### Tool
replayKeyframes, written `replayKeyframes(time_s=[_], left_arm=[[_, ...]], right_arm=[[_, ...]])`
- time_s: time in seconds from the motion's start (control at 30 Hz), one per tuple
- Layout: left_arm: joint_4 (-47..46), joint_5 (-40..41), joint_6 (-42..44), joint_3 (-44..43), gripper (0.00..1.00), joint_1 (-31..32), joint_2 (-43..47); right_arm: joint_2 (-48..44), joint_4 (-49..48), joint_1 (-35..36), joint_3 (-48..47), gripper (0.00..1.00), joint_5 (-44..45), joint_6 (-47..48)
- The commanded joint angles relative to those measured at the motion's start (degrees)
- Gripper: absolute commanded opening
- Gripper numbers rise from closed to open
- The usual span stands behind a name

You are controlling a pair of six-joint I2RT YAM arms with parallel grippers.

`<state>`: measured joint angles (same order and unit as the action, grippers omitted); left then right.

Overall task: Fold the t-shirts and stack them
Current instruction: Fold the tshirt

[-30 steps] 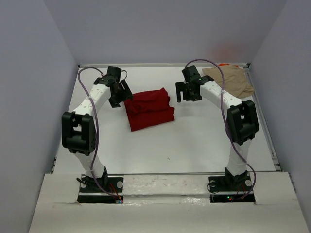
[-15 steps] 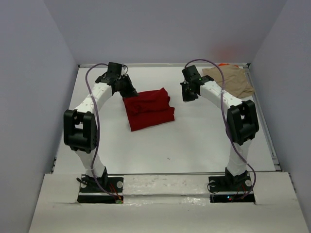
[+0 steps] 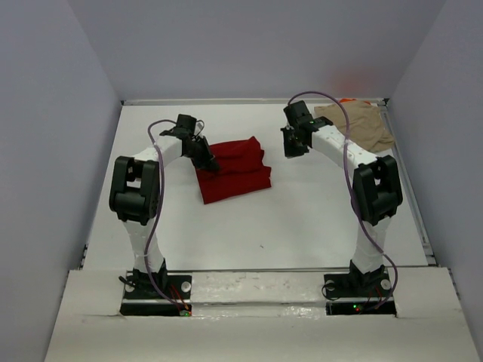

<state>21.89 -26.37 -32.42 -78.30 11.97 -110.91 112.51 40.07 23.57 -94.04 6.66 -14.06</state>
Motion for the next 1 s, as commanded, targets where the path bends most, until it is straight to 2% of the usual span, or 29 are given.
replayKeyframes(time_s=[0.0, 0.17, 0.33, 0.43, 0.63, 0.73, 0.97], left_arm=[[2.02, 0.88, -0.36, 3.94, 0.0, -2.64, -3.15], [-3.86, -3.42, -2.2, 15.44, 0.0, -6.95, -4.05], [-4.84, -2.63, -2.03, 18.01, 0.0, -8.28, -1.41], [-4.58, -5.27, -0.63, 15.65, 0.0, -7.4, 1.92], [2.8, 0.79, 2.1, 6.5, 0.0, -3.45, 11.93], [3.68, 0.0, 4.03, 3.6, 0.0, -1.16, 14.75], [5.44, 5.01, 9.22, -2.64, 0.0, 3.68, 17.48]], right_arm=[[-2.73, 0.18, -0.37, -2.64, 0.0, -0.06, 0.88], [-2.82, 0.44, -0.37, -0.97, 0.0, 0.02, 0.7], [-3.08, 0.44, -0.37, -0.09, 0.0, -0.42, 0.35], [-2.91, 0.35, -0.37, -0.35, 0.0, -1.2, 0.18], [-3.52, 0.18, -0.37, -0.18, 0.0, -1.38, 0.18], [-3.79, -0.26, -0.37, -0.09, 0.0, -2.17, 0.09], [-3.79, -0.52, -0.37, -0.44, 0.0, -2.61, 0.44]])
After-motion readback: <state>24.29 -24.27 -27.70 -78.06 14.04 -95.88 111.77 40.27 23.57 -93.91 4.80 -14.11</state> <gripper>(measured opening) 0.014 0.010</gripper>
